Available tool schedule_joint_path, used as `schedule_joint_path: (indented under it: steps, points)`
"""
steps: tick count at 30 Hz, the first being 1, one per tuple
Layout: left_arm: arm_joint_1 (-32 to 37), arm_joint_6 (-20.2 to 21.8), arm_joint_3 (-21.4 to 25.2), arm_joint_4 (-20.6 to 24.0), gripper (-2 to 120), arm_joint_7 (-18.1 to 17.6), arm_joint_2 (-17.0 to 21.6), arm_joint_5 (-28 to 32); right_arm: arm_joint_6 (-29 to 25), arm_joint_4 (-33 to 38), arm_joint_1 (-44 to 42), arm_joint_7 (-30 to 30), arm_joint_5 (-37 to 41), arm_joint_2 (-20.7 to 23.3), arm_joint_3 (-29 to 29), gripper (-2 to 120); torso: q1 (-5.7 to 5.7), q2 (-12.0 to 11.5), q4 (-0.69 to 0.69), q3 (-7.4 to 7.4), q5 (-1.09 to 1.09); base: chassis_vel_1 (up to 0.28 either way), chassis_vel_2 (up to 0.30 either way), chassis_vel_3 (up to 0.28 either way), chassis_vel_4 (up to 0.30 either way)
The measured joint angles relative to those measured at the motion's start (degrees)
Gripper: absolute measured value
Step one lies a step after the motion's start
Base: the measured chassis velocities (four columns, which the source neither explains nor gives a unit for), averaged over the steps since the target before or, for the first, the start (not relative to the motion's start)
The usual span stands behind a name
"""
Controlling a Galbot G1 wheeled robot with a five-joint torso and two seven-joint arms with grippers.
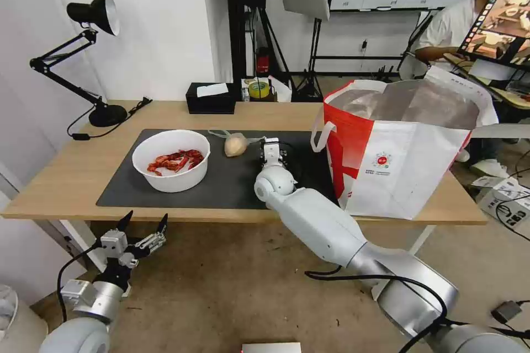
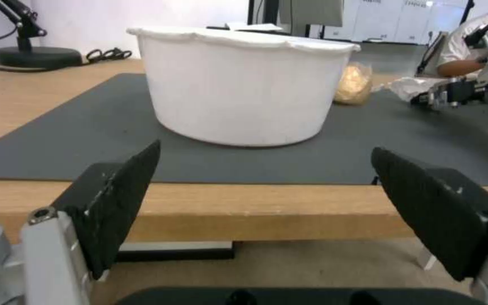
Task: Pick up the trash from the table and place it into the takeout bag.
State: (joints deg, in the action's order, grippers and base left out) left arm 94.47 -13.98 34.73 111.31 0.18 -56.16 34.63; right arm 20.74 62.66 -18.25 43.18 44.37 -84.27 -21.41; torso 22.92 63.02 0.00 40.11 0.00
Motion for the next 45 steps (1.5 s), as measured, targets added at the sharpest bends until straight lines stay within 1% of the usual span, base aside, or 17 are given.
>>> schedule_joint_path:
  steps: [1,3,5,7,9,12,13,17,18,24,30,32,37,40,41,44,45]
  points:
    - [0.1,0.0,-0.1,0.0,100,0.0,-0.1,-0.2,-0.5,0.5,-0.2,-0.1,-0.4,0.3,0.0,17,0.0,0.0,0.0,0.0,0.0,0.0,0.0,0.0,0.0]
    - [0.1,-0.1,-0.1,0.1,100,0.0,-0.1,-0.3,-0.9,1.0,-0.4,-0.2,-1.0,0.7,0.0,16,0.0,0.0,0.0,0.0,0.0,0.0,0.0,0.0,0.0]
    - [0.1,-0.1,-0.2,0.1,100,0.0,-0.2,-0.4,-1.7,2.3,-0.8,-0.7,-2.1,1.5,0.0,9,0.0,0.0,0.0,0.0,0.0,0.0,0.0,0.0,0.0]
    - [0.1,-0.1,-0.3,0.2,100,0.0,-0.2,-0.5,-2.8,6.1,-1.8,-1.8,-3.8,3.9,-0.5,0,0.0,0.0,0.0,0.0,0.01,0.0,0.0,0.0,0.0]
    - [0.1,-0.1,-0.3,0.3,100,0.0,-0.2,-0.5,-3.2,8.9,-2.5,-2.5,-4.2,5.4,-0.7,0,0.0,0.0,0.0,0.0,0.01,0.0,0.0,0.0,0.0]
    - [0.4,-0.2,-0.3,0.6,100,-0.1,-0.3,-0.5,-4.9,18.2,-5.6,-5.5,-4.6,10.5,-0.4,0,0.0,0.0,-0.01,0.0,0.01,0.0,0.0,0.0,0.0]
    - [0.4,-0.2,-0.3,0.6,100,-0.1,-0.3,-0.5,-4.9,18.2,-5.6,-5.5,-4.6,10.5,-0.4,0,0.0,0.0,-0.01,0.0,0.01,0.0,0.0,0.0,0.0]
    - [0.5,-0.2,-0.5,1.0,100,-0.4,-0.4,-0.9,-9.5,29.1,-11.2,-12.6,-7.8,16.7,1.8,0,0.0,0.0,-0.02,0.0,0.02,0.0,0.0,0.0,0.0]
    - [0.5,-0.2,-0.5,1.0,100,-0.4,-0.4,-0.9,-9.5,29.1,-11.2,-12.6,-7.8,16.7,1.8,0,0.0,0.0,-0.02,0.0,0.02,0.0,0.0,0.0,0.0]
    - [0.4,-0.2,-1.2,1.4,100,-1.3,-0.6,-1.5,-16.9,40.2,-19.8,-19.9,-12.4,22.5,8.2,0,0.0,0.0,-0.01,-0.01,0.02,0.0,0.0,0.0,0.0]
    - [0.1,0.0,-2.0,1.6,100,-1.5,-0.6,-1.9,-21.3,46.0,-24.0,-22.0,-18.0,25.8,14.4,0,-0.01,0.0,-0.01,-0.01,0.01,0.0,0.0,0.0,0.0]
    - [-0.1,0.0,-2.5,1.6,100,-1.6,-0.6,-2.1,-23.1,47.3,-24.8,-22.1,-22.8,26.8,17.2,0,0.0,0.0,-0.01,0.0,0.01,0.0,0.0,0.0,0.0]
    - [-0.5,0.2,-3.1,1.6,100,-1.8,-0.6,-2.2,-23.5,48.7,-25.1,-19.3,-28.3,27.0,21.2,0,0.0,0.0,-0.01,-0.01,0.0,0.0,0.0,0.0,0.0]
    - [-0.6,0.2,-3.6,1.9,100,-2.7,-0.5,-2.5,-19.7,48.9,-24.8,-13.4,-30.4,27.1,23.7,0,0.0,0.0,0.0,0.0,0.01,0.0,0.0,0.0,0.0]
    - [-0.6,0.2,-3.6,1.9,100,-2.7,-0.5,-2.5,-19.7,48.9,-24.8,-13.4,-30.4,27.1,23.7,0,0.0,0.0,0.0,0.0,0.01,0.0,0.0,0.0,0.0]
    - [-0.9,0.3,-4.0,1.9,100,-2.8,-0.4,-2.5,-13.3,48.7,-24.3,-5.6,-29.7,27.8,25.4,0,0.0,0.0,-0.01,0.0,0.0,0.0,0.0,0.0,0.0]
    - [-0.9,0.3,-4.0,1.9,100,-2.8,-0.4,-2.5,-13.3,48.7,-24.3,-5.6,-29.7,27.8,25.4,0,0.0,0.0,-0.01,0.0,0.0,0.0,0.0,0.0,0.0]
